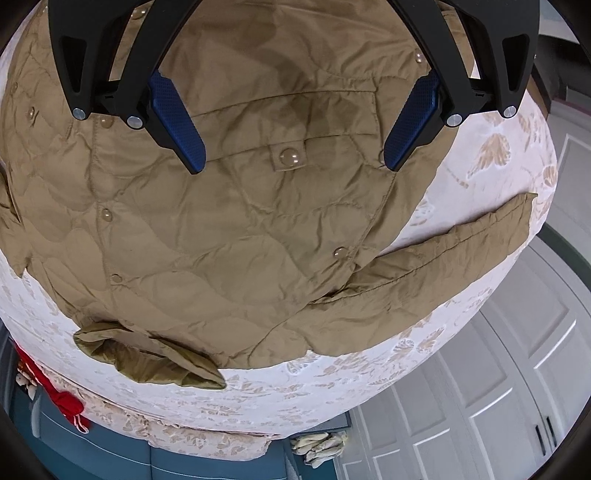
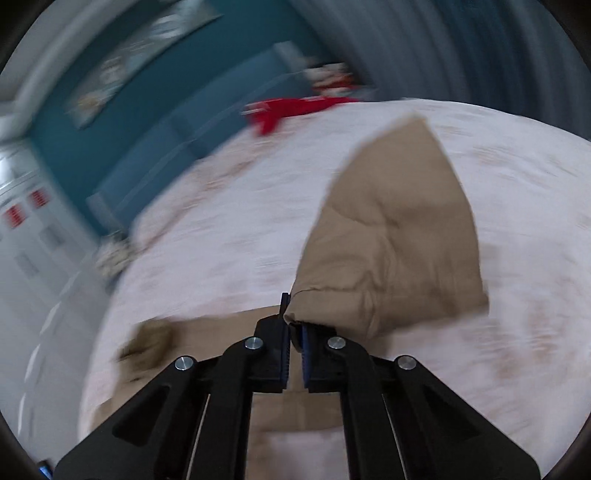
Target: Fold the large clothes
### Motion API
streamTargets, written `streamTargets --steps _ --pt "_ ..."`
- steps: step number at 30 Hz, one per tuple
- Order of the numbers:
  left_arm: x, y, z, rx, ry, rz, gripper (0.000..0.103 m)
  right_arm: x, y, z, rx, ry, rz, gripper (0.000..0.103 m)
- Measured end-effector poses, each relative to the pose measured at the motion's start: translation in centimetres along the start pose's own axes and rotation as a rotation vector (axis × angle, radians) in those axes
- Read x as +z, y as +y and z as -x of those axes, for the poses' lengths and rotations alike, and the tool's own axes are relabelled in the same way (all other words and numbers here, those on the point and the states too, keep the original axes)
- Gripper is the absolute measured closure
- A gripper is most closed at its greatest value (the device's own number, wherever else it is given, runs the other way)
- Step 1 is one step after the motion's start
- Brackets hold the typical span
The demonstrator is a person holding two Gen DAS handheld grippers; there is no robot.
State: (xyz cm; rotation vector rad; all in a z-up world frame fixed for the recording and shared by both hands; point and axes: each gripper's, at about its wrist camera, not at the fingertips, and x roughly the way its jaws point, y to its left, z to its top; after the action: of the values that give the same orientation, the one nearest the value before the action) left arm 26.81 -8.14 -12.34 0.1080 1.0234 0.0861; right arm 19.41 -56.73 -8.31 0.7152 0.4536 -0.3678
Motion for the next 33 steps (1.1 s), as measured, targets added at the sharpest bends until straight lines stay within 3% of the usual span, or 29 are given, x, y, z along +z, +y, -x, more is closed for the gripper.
streamTargets --steps 5,12,14,15,16,18,21,27,30,33 --pt "0.1 2.2 -0.5 -0.006 0.012 0.042 0.008 -3.0 13.0 -1.4 0.223 0.125 0.192 0.099" --pt "0.4 5.2 -1.1 -0.015 0.008 0.077 0.008 -11.1 23.8 -6.0 0.326 0.324 0.347 0.099" --pt "0.7 5.9 -1.6 -0.023 0.012 0.083 0.008 -13.8 25.6 -7.0 0.328 0.388 0.39 0.094" --pt "0.9 6.1 -1.8 -0.032 0.014 0.089 0.008 -15.3 26.2 -7.3 0.319 0.422 0.408 0.08" --pt "1.1 6.3 -2.0 -0.045 0.015 0.095 0.008 -16.3 26.4 -7.3 0.313 0.443 0.413 0.063" --pt "1.7 6.3 -2.2 -0.072 0.009 0.103 0.008 -17.8 26.1 -6.0 0.3 0.437 0.409 0.047" --pt "2.9 5.7 -2.4 -0.118 -0.006 0.104 0.008 -18.4 25.0 -3.9 0.244 0.395 0.391 0.047" --pt "5.8 1.8 -4.3 -0.269 0.034 0.104 0.008 -17.0 17.7 -1.4 0.058 0.322 0.233 0.046" --pt "7.3 -0.2 -6.4 -0.368 0.099 0.145 0.008 -15.8 14.4 -1.8 -0.012 0.311 0.154 0.046" --pt "8.1 -0.8 -8.5 -0.46 0.178 0.221 0.009 -15.1 12.3 -2.5 -0.024 0.303 0.072 0.046"
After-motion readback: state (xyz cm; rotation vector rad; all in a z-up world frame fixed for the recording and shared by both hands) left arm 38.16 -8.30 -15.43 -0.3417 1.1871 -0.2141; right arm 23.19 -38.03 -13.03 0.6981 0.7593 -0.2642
